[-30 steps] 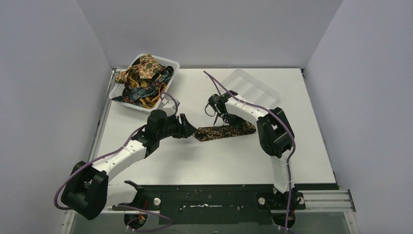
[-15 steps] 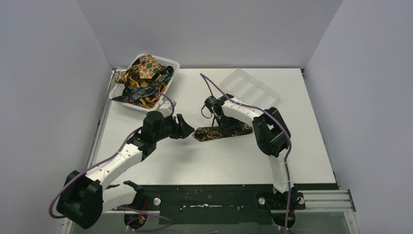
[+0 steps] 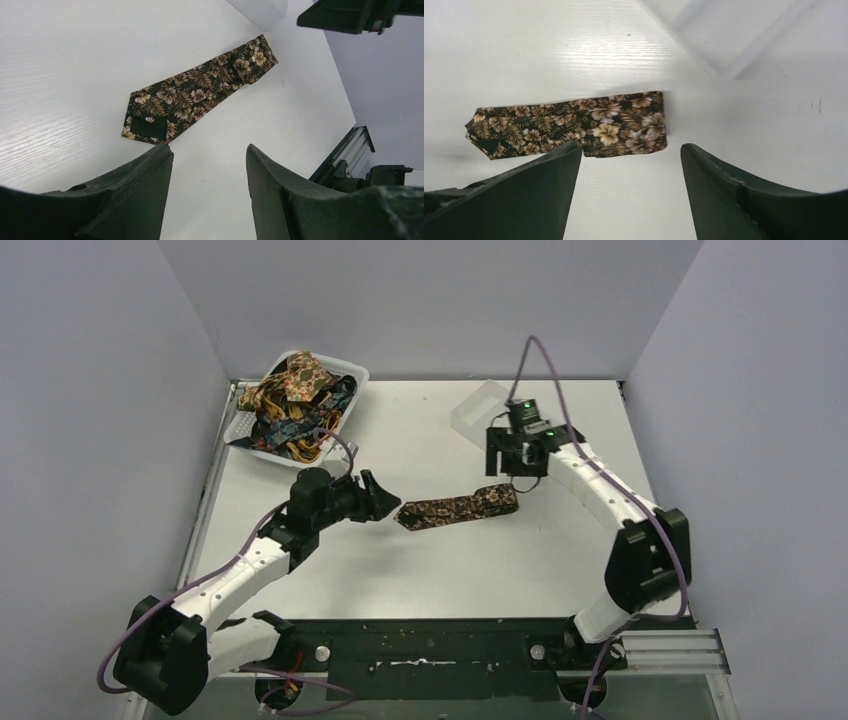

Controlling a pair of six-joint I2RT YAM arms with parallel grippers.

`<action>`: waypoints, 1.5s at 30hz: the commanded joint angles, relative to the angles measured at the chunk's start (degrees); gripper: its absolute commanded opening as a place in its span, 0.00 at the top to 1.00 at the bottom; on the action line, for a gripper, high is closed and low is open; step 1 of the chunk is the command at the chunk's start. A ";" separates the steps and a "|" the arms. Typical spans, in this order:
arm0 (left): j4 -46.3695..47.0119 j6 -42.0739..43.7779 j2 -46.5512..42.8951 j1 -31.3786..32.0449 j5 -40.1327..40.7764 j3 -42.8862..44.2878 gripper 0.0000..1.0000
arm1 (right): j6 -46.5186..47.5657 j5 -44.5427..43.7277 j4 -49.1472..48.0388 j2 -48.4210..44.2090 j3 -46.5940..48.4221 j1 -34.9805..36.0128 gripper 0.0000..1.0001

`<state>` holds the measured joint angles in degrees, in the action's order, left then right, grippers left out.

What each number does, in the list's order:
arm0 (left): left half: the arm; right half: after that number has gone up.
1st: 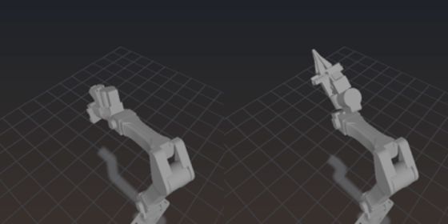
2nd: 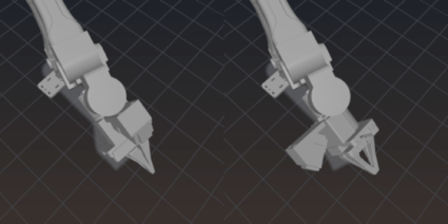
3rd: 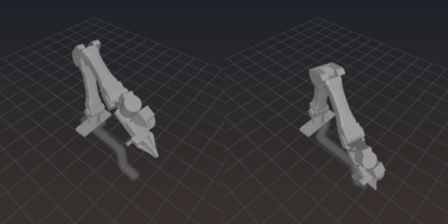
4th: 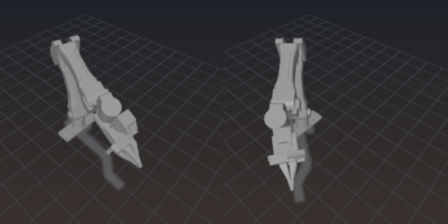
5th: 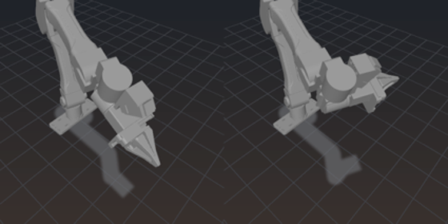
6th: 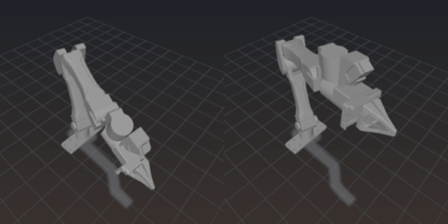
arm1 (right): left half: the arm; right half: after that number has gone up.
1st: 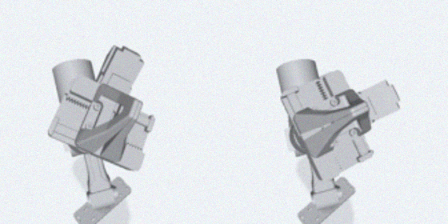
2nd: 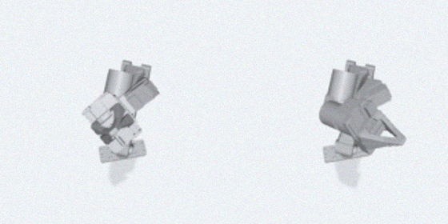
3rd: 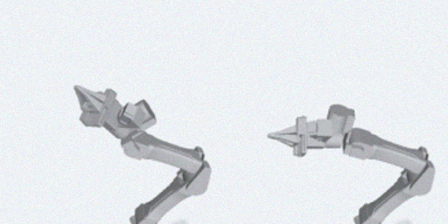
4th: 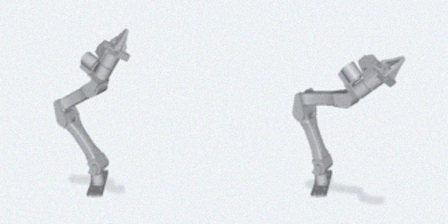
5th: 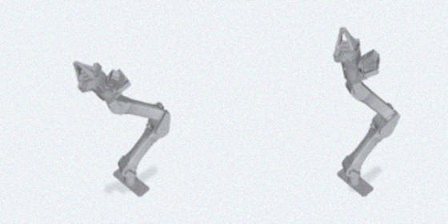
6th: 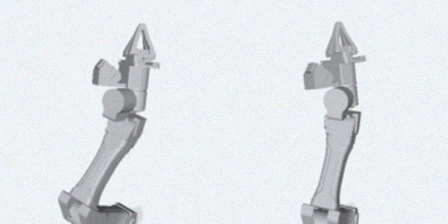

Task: Roll the ties
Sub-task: Roll the tie at the center of the board.

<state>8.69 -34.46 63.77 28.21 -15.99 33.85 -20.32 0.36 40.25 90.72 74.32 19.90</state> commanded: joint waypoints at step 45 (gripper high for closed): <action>6.00 0.57 29.68 12.86 -3.22 19.11 0.43 | -6.96 40.57 -36.90 3.91 -27.28 -14.44 0.43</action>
<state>13.50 -35.24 91.46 41.10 -18.83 49.65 -24.73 39.77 7.49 97.89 48.88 3.77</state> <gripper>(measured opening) 0.569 0.578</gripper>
